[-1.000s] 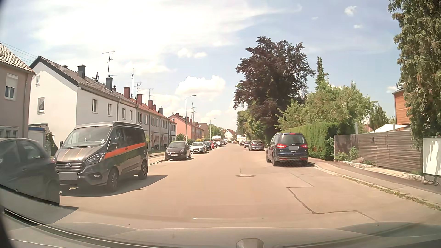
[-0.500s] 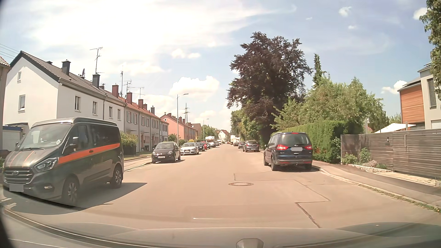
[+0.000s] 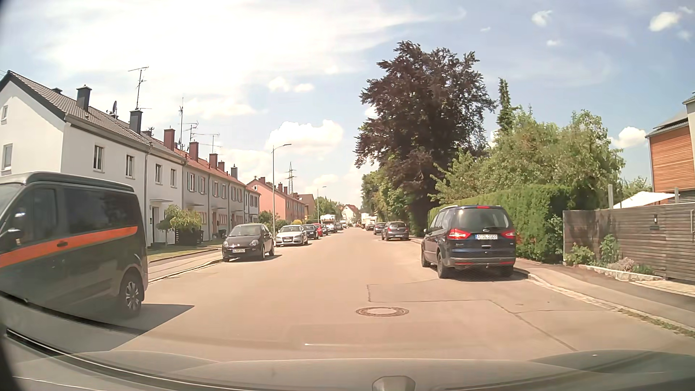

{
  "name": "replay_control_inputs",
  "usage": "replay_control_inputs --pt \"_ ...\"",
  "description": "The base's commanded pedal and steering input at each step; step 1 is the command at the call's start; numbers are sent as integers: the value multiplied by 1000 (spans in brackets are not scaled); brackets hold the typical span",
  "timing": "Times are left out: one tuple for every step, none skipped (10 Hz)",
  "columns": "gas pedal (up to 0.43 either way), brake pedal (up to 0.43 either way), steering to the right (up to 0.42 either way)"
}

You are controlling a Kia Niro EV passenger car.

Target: Follow the waypoints while adhering to traffic rules and regulations

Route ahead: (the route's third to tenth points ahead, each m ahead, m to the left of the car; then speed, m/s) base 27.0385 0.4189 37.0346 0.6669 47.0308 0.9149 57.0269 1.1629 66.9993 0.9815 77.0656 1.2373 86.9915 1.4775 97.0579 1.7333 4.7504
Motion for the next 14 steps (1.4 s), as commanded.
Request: replay_control_inputs --pt "228 0 -5" --pt "228 0 -5" --pt "228 0 -7" --pt "228 0 -12" --pt "220 0 -20" --pt "220 0 -29" --pt "220 0 -35" --pt "220 0 -35" --pt "220 0 -32" --pt "220 0 -26" --pt "220 0 -21" --pt "209 0 -20" --pt "197 0 -18" --pt "197 0 -10"
